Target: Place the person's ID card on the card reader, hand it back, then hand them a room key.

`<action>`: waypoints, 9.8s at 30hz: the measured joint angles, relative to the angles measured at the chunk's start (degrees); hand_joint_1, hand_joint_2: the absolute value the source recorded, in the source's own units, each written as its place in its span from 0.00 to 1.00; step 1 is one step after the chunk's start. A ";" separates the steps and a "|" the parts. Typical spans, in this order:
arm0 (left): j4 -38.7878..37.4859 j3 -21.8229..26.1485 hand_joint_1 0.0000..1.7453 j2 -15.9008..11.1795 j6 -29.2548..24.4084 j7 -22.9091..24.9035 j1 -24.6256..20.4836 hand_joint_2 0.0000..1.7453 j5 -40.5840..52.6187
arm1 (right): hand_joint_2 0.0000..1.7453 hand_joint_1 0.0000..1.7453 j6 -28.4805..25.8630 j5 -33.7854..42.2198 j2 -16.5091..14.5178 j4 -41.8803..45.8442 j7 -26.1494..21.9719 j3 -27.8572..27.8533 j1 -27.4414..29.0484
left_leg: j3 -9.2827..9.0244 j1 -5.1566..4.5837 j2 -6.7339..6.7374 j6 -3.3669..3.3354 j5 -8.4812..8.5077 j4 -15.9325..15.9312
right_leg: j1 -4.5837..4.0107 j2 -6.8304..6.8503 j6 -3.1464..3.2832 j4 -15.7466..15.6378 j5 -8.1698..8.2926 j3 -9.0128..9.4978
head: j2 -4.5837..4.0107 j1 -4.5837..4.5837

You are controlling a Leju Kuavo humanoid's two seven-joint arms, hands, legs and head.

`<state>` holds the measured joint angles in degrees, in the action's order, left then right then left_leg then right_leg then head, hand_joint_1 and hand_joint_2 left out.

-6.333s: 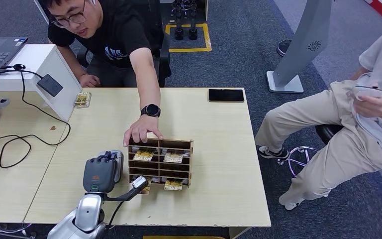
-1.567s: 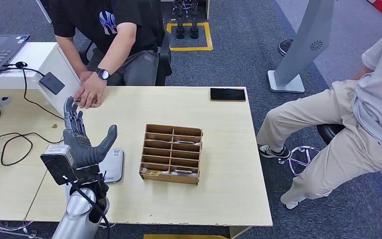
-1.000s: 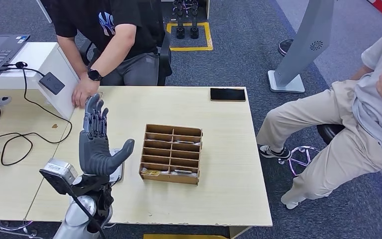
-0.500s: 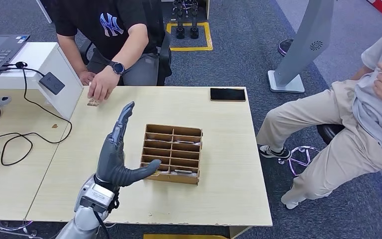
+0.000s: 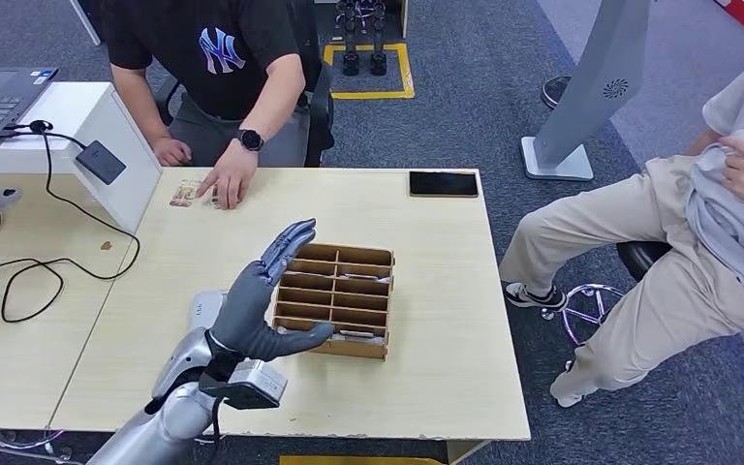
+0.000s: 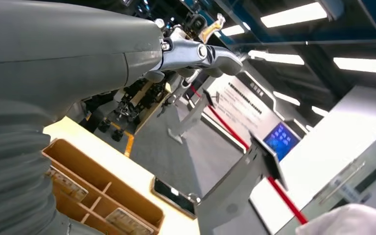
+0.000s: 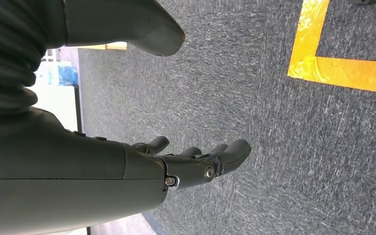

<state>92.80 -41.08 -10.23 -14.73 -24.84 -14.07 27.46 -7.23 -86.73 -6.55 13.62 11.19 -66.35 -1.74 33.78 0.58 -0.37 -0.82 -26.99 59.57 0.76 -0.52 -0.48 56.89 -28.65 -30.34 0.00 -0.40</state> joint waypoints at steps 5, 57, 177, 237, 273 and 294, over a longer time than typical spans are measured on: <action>-1.27 -1.84 0.00 -1.83 0.46 2.60 -1.63 1.00 4.12 | 1.00 0.00 0.25 0.00 0.05 0.00 0.07 0.01 -0.01 | 0.00 0.00 0.00 0.00 0.00 0.00 | 0.00 0.00 0.00 0.00 0.00 0.00 | 0.00 -0.01; -4.90 -3.94 0.00 -6.49 13.03 0.62 -1.96 1.00 -4.12 | 1.00 0.00 0.26 0.00 0.23 0.02 -0.32 -0.46 0.03 | 0.00 0.00 0.00 0.00 0.00 0.00 | 0.00 0.00 0.00 0.01 0.00 0.00 | 0.00 0.00; -17.63 -7.75 0.00 -3.80 -8.29 15.75 -1.88 1.00 25.70 | 1.00 0.00 0.27 0.00 0.23 0.17 0.85 -1.95 0.09 | 0.00 0.01 0.00 0.02 0.01 0.00 | 0.00 0.00 0.00 0.01 0.00 0.00 | 0.00 0.00; -26.27 -12.80 1.00 -1.49 -13.44 17.64 -6.07 1.00 37.61 | 1.00 0.00 0.46 0.00 0.23 0.17 0.85 -2.06 -0.02 | -0.02 0.01 0.01 0.04 0.03 0.00 | 0.00 0.00 0.01 0.01 0.01 0.01 | 0.00 0.01; -14.64 19.92 1.00 15.64 -25.33 -13.94 7.97 1.00 37.53 | 1.00 0.00 -0.39 0.00 0.25 -0.52 -1.91 -1.99 0.02 | 0.00 -0.09 -0.13 0.00 0.10 -0.02 | 0.08 0.09 -0.09 0.04 0.02 0.02 | 0.00 -0.28; -13.81 22.68 1.00 17.41 -25.36 -14.42 8.43 1.00 34.26 | 1.00 0.00 -0.52 0.00 0.24 -0.74 -2.22 -1.88 0.00 | 0.01 -0.09 -0.14 0.01 0.11 -0.02 | 0.08 0.10 -0.09 0.05 0.03 0.03 | -0.01 -0.28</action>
<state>78.99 -18.40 7.18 -40.09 -39.26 -5.64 61.72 -7.76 -86.73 -6.31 12.87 8.97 -68.23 -1.73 33.79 0.49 -0.51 -0.81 -26.88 59.55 0.83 -0.42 -0.57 56.94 -28.62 -30.32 -0.01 -0.68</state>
